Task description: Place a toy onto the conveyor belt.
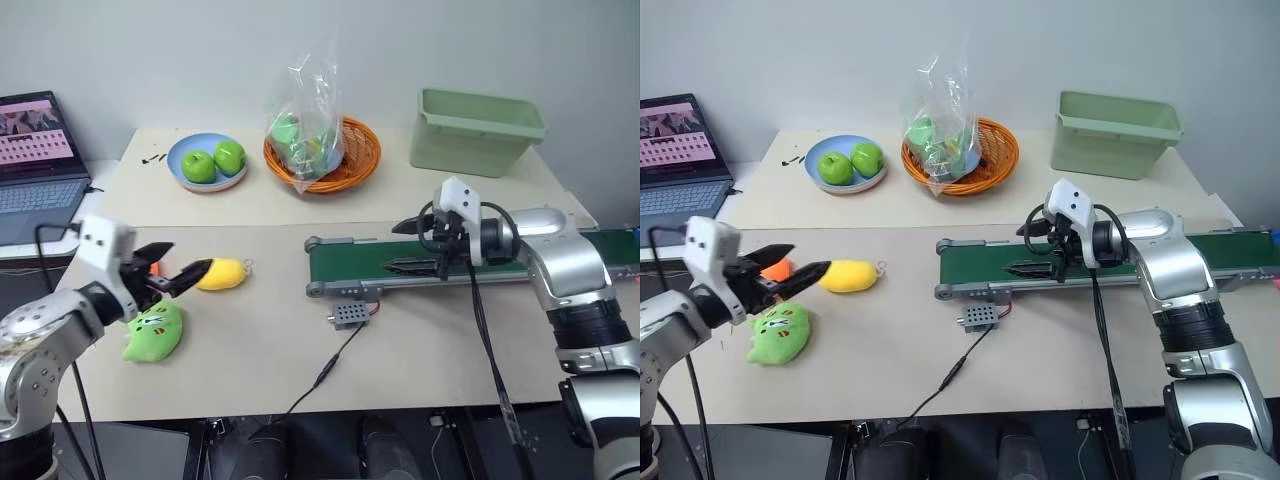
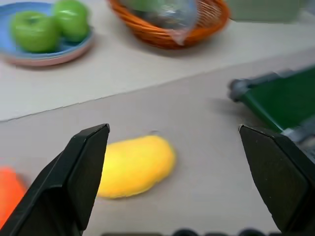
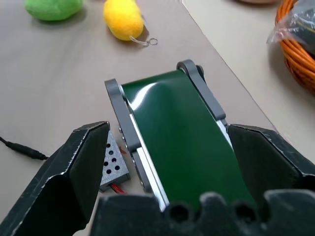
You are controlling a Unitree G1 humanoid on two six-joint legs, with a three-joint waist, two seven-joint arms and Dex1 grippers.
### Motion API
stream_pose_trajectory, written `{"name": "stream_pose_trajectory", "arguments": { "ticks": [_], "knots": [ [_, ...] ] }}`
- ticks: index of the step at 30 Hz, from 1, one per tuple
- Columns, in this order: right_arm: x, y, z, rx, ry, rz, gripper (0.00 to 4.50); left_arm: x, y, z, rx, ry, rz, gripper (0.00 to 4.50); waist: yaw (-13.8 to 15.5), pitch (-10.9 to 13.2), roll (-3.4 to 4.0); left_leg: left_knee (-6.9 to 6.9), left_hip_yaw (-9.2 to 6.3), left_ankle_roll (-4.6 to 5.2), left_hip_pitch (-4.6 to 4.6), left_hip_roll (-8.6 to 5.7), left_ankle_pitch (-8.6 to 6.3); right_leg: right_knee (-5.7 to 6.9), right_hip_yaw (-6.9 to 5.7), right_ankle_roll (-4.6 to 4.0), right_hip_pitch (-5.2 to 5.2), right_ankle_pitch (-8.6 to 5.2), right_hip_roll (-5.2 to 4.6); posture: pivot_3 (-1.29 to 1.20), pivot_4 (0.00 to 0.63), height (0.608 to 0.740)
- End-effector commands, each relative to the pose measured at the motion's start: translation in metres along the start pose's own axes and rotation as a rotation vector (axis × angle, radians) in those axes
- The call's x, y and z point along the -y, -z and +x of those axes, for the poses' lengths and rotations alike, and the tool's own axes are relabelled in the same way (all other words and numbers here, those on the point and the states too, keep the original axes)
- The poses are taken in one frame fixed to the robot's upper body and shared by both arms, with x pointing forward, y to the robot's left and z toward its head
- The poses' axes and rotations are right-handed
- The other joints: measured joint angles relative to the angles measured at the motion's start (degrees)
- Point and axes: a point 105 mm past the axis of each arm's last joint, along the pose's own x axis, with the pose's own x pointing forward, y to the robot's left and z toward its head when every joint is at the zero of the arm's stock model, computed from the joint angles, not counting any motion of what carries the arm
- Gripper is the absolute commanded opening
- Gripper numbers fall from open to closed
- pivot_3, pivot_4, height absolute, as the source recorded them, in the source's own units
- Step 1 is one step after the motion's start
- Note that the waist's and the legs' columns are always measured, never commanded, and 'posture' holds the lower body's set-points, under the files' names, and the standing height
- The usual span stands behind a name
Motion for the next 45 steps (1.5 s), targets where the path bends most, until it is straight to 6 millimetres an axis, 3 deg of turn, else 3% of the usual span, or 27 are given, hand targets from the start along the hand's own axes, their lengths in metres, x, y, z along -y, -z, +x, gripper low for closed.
{"name": "stream_pose_trajectory", "arguments": {
  "ticks": [1,6,8,16,26,33,36,38,42,45],
  "knots": [
    [0.005,-0.014,-0.001,0.03,-0.001,-0.062,4.5,-0.015,0.005,-0.022,0.037,-0.077,-0.024,4.48,0.2,0.0,0.0,0.0,0.0,0.0,0.0,0.0,0.0,0.0,0.0,0.0,0.01,0.0,0.0,0.0,0.15,0.74],
    [0.006,-0.016,0.005,0.031,-0.017,-0.075,4.5,-0.04,0.042,-0.054,-0.054,-0.21,-0.019,4.48,0.4,0.0,0.0,-0.02,0.05,0.0,0.01,0.0,-0.01,-0.04,0.03,-0.02,0.0,0.01,0.0,0.0,0.15,0.74],
    [0.007,-0.016,0.006,0.032,-0.02,-0.077,4.5,-0.038,0.048,-0.058,-0.056,-0.214,0.013,4.48,0.6,0.0,0.0,-0.01,0.04,-0.02,0.02,0.02,0.0,-0.04,0.0,-0.07,0.02,0.04,0.0,0.0,0.15,0.74],
    [0.004,-0.019,0.013,0.045,-0.04,-0.08,4.5,-0.014,0.074,-0.05,-0.051,-0.143,0.046,4.48,0.7,0.0,-0.03,-0.02,0.05,-0.02,0.0,0.02,0.0,-0.17,0.0,-0.11,0.06,0.08,-0.01,0.0,0.15,0.74],
    [-0.011,-0.041,0.009,0.113,-0.108,-0.098,4.5,-0.032,0.1,-0.043,-0.097,-0.188,0.115,4.48,0.5,0.0,-0.02,-0.02,0.08,-0.02,0.03,0.08,0.0,-0.15,0.01,-0.12,0.06,0.09,0.06,0.0,0.15,0.74],
    [-0.014,-0.047,0.007,0.103,-0.09,-0.129,4.5,-0.031,0.123,-0.033,-0.131,-0.206,0.093,4.48,0.5,0.0,-0.02,-0.02,0.07,-0.01,0.02,0.07,-0.01,-0.14,0.01,-0.11,0.04,0.09,0.05,0.0,0.15,0.74],
    [-0.013,-0.054,0.005,0.105,-0.082,-0.154,4.5,-0.029,0.133,-0.029,-0.148,-0.195,0.043,3.68,0.5,0.0,-0.03,-0.02,0.07,-0.01,0.02,0.07,-0.01,-0.14,0.0,-0.12,0.04,0.09,0.05,0.0,0.15,0.74],
    [-0.013,-0.059,0.005,0.109,-0.078,-0.166,4.5,-0.028,0.135,-0.025,-0.15,-0.19,0.047,2.85,0.5,0.0,-0.03,-0.02,0.07,-0.01,0.02,0.07,-0.01,-0.13,0.0,-0.11,0.03,0.1,0.05,0.0,0.15,0.74],
    [-0.012,-0.06,0.004,0.102,-0.073,-0.177,4.5,-0.03,0.137,-0.022,-0.167,-0.202,0.095,1.6,0.5,0.0,-0.02,-0.02,0.07,-0.01,0.03,0.07,-0.01,-0.12,0.01,-0.11,0.03,0.1,0.05,0.0,0.15,0.74],
    [-0.011,-0.06,0.002,0.095,-0.068,-0.178,4.5,-0.031,0.138,-0.019,-0.173,-0.217,0.129,1.6,0.8,0.0,-0.02,-0.02,0.06,-0.01,0.05,0.07,-0.01,-0.14,-0.01,-0.11,0.06,0.1,0.05,0.0,0.15,0.74]
  ]
}}
